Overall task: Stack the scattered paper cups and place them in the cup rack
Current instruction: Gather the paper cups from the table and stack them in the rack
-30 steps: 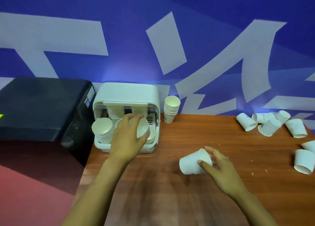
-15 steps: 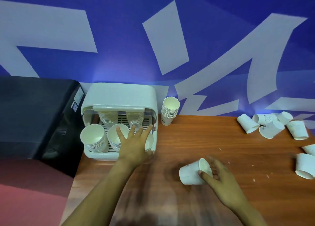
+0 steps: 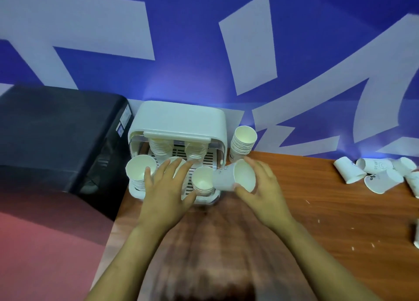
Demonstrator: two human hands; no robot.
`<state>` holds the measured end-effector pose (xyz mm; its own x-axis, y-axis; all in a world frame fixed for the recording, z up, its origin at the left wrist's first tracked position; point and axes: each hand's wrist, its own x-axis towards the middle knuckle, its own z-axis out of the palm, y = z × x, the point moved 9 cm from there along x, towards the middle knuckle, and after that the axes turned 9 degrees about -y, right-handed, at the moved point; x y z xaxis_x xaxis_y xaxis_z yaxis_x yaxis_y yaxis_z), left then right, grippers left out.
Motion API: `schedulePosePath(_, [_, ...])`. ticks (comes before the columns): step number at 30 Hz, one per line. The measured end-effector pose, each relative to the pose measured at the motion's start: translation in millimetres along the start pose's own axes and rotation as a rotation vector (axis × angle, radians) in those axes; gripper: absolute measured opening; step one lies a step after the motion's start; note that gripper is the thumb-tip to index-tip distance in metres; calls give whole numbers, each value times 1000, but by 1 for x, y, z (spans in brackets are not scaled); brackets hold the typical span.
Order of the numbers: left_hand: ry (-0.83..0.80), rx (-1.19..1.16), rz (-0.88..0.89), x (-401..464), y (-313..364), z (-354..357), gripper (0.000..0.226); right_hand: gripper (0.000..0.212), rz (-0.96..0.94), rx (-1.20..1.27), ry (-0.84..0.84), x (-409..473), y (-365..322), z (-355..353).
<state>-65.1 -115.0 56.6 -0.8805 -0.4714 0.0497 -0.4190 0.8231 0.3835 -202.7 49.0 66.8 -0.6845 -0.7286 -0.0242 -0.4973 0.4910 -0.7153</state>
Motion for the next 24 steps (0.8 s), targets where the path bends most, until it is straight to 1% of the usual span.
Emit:
schedulePosePath(3, [-2,-17,-32,-6,-6,-3,67,72,-79,-17,23,20,-24,16])
schedulePosePath(8, [-39,-38,-51,-12,-13,1,65,72,-57,-149,-57,38,-20,55])
schedulePosePath(10, [-51,-45,-60,-13,-15,3,66,72,-6,-245,-149,41,-4,76])
schedulePosePath(14, [-52,-36,-43,-11,-15,5,65,79,102,-399,-408,40,26,107])
schedulePosePath(16, [-65,-29,-32,-9,-13,6,65,82,124,-372,-453,38,33,108])
schedulePosePath(18, [-79,-34,-27,-10,-11,8,65,82,123,-314,-456,35,33,103])
schedulePosePath(21, [-92,-56,-32,-12,-5,6,66,78,92,-229,-407,21,29,85])
schedulePosePath(24, [-96,-117,-3,-18,9,7,65,67,149,-84,-363,-19,43,65])
